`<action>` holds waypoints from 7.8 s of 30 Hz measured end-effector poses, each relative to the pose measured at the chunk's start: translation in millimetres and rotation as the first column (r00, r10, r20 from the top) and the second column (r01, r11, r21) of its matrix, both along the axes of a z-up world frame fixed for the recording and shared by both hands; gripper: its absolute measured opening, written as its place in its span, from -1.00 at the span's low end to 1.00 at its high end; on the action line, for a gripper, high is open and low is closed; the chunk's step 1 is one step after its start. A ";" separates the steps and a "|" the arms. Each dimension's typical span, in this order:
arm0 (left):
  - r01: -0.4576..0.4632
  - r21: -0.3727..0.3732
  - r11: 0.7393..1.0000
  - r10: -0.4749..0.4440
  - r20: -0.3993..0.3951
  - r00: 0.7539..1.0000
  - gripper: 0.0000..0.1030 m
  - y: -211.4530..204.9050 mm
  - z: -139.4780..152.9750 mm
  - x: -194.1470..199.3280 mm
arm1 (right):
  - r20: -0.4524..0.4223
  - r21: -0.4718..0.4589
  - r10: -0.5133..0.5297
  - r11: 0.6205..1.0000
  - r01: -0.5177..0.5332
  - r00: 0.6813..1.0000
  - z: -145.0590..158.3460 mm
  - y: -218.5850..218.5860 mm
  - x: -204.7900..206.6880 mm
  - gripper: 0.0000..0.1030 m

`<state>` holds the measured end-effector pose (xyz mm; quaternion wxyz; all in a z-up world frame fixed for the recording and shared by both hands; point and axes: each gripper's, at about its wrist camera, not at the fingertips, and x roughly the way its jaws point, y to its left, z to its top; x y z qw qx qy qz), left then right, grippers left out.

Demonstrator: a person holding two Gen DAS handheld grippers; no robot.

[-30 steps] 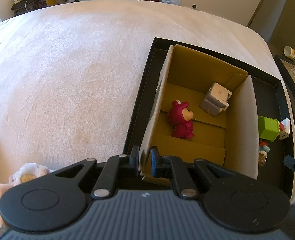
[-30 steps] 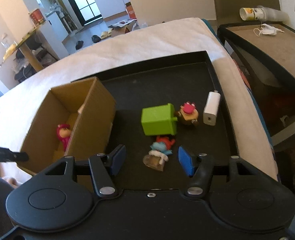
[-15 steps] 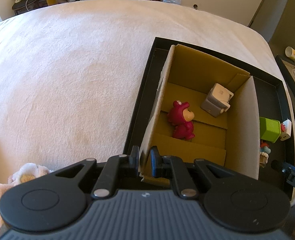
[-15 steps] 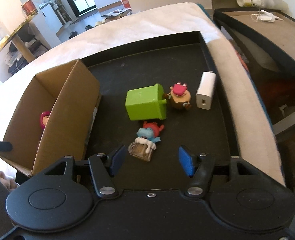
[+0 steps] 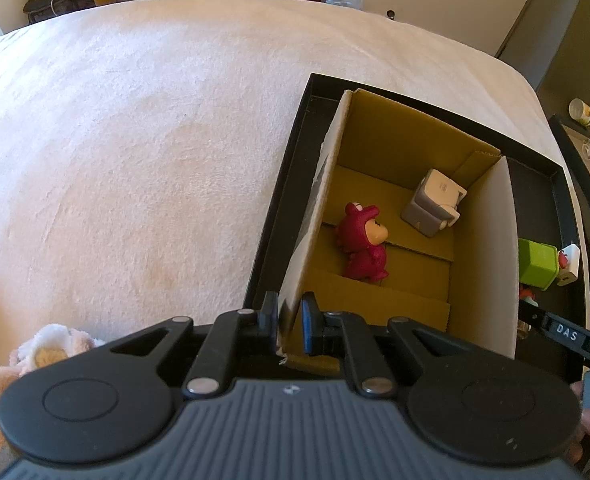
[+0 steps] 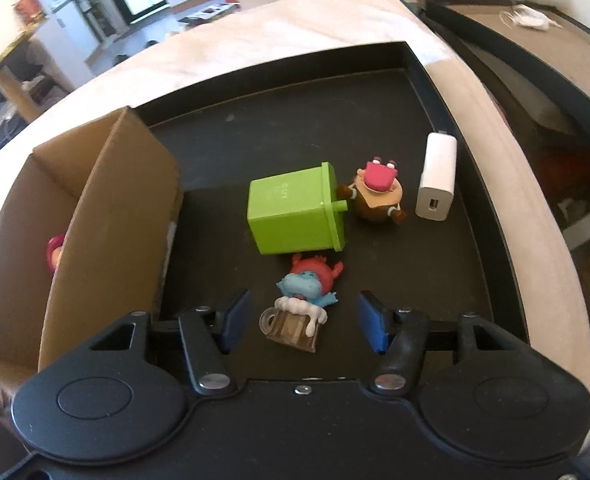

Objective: Organize rigid objects
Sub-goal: 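Move the right gripper to the blue figure with the mug and close, then carry the blue figure with the right gripper into the cardboard box and release, then move the right gripper back over the tray to the green cube, then close the right gripper on the green cube, then carry the green cube with the right gripper into the box and release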

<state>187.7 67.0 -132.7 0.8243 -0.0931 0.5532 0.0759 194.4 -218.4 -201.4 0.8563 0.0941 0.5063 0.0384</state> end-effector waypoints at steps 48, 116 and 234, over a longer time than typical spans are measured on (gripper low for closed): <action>0.000 0.006 1.000 0.000 0.014 1.000 -0.79 -2.3 3.4 -2.9 | 0.111 -0.074 0.037 0.997 -0.029 0.993 46.6 23.2 -17.4 -0.27; -0.035 -0.111 0.993 0.042 0.065 0.997 -0.81 19.1 5.8 -12.5 | 0.235 0.031 0.271 0.958 -0.286 0.933 84.5 171.8 43.7 -0.22; 0.013 -0.018 1.000 -0.011 0.076 0.997 -0.82 3.1 14.7 -16.9 | 0.287 -0.006 0.139 0.990 -0.143 0.948 113.2 77.0 -0.2 -0.06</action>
